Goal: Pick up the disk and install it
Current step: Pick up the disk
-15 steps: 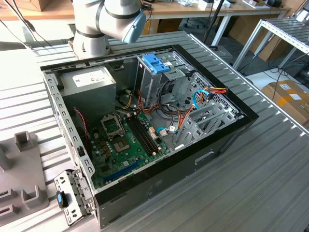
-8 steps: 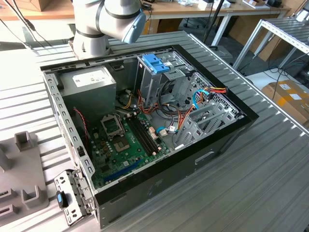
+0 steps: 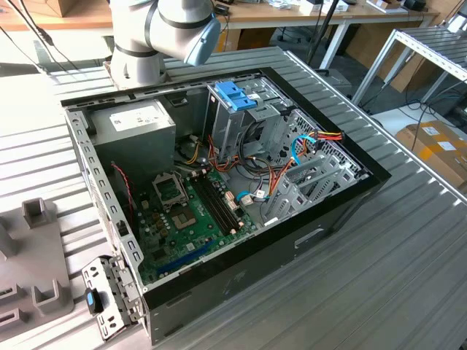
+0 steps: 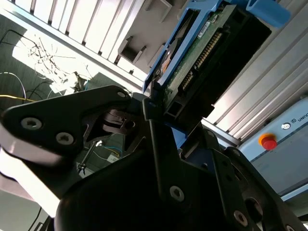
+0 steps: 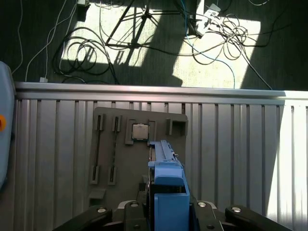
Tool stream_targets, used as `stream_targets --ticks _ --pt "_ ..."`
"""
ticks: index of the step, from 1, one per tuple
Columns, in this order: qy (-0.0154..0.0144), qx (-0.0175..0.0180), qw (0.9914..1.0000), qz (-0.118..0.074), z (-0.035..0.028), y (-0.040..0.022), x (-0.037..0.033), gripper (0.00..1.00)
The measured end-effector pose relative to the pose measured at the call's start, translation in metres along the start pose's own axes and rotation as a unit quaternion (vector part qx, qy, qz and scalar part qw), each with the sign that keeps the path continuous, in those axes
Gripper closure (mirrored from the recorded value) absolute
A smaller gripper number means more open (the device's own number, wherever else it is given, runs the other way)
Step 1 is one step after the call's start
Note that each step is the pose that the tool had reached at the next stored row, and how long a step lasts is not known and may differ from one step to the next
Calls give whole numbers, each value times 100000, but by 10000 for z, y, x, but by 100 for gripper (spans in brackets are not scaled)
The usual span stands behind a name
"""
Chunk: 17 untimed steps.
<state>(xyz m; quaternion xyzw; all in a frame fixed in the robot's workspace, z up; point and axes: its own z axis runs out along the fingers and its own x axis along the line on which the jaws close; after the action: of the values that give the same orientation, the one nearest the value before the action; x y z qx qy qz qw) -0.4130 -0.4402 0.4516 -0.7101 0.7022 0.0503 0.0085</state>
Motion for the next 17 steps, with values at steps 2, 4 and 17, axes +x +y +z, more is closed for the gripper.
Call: stream_targets --ticks 2,4,17 --pt "4 -6 100000 2 -10 1 -1 63" --pt "2 -3 100000 1 -21 1 -2 63" --pt "4 -5 100000 2 -75 5 -6 63"
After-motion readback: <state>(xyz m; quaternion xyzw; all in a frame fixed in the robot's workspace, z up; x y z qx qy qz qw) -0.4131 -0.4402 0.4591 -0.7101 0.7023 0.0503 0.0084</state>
